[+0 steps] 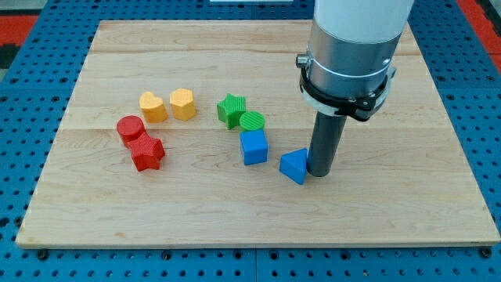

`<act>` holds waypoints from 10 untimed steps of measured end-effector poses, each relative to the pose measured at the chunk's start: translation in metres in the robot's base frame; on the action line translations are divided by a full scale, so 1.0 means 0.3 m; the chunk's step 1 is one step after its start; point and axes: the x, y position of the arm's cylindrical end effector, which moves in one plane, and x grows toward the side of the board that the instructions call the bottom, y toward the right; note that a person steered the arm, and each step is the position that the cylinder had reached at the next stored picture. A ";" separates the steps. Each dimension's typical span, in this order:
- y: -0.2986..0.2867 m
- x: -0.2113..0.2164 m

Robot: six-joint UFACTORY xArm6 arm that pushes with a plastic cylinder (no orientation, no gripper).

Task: Separate the red blocks

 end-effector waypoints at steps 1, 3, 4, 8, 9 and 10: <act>-0.063 0.001; -0.165 0.033; -0.080 0.110; 0.115 0.081; 0.321 0.002; 0.401 -0.109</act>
